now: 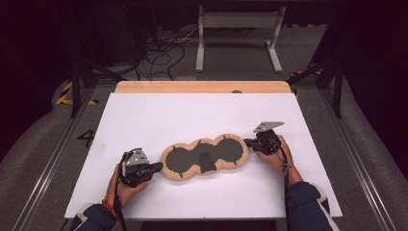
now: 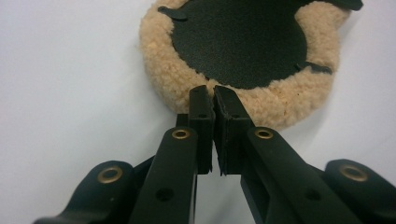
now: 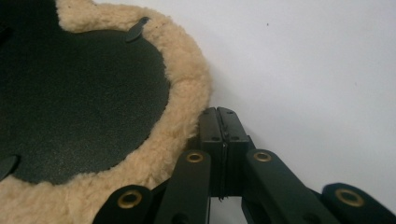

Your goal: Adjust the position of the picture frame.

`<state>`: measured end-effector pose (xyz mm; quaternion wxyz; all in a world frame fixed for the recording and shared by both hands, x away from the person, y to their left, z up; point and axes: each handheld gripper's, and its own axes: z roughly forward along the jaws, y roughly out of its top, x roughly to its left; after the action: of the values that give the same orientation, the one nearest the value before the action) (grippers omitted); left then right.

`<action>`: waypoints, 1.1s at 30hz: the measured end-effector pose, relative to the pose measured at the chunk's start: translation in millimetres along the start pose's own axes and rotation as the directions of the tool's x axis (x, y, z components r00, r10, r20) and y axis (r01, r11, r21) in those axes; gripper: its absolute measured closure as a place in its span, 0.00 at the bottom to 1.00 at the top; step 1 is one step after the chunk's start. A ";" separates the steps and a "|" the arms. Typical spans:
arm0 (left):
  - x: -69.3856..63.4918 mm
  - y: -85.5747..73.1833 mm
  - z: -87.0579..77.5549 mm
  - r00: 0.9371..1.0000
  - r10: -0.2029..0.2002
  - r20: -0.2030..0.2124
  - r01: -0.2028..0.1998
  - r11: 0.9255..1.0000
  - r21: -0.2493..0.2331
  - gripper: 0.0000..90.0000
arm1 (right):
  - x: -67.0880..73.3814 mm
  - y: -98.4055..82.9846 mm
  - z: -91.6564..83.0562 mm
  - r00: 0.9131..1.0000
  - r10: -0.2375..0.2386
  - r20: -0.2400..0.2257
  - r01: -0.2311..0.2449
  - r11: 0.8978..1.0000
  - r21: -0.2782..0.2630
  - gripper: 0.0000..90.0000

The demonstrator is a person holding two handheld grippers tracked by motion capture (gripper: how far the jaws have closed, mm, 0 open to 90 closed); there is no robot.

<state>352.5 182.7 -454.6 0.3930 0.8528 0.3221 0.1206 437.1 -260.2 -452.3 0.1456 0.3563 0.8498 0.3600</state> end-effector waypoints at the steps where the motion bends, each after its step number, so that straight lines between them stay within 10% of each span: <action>1: 1.5 2.4 1.9 1.000 0.008 -0.002 -0.008 1.000 0.002 0.95 | 1.0 -2.0 -2.5 1.000 0.000 0.005 0.000 1.000 0.002 1.00; 23: 14.1 23.6 26.5 1.000 0.022 -0.019 -0.022 1.000 -0.021 0.88 | 20.7 -37.8 -39.2 0.992 0.032 0.124 -0.033 0.999 0.004 0.95; 33: 0.1 7.1 10.1 0.998 0.057 0.035 -0.057 0.998 0.000 0.84 | 29.4 -48.8 -57.7 0.995 0.052 0.086 -0.050 0.999 -0.019 0.88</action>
<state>360.4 173.3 -456.0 0.3943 0.8638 0.2910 0.1167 362.9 -292.3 -446.6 0.1762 0.3919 0.8303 0.3550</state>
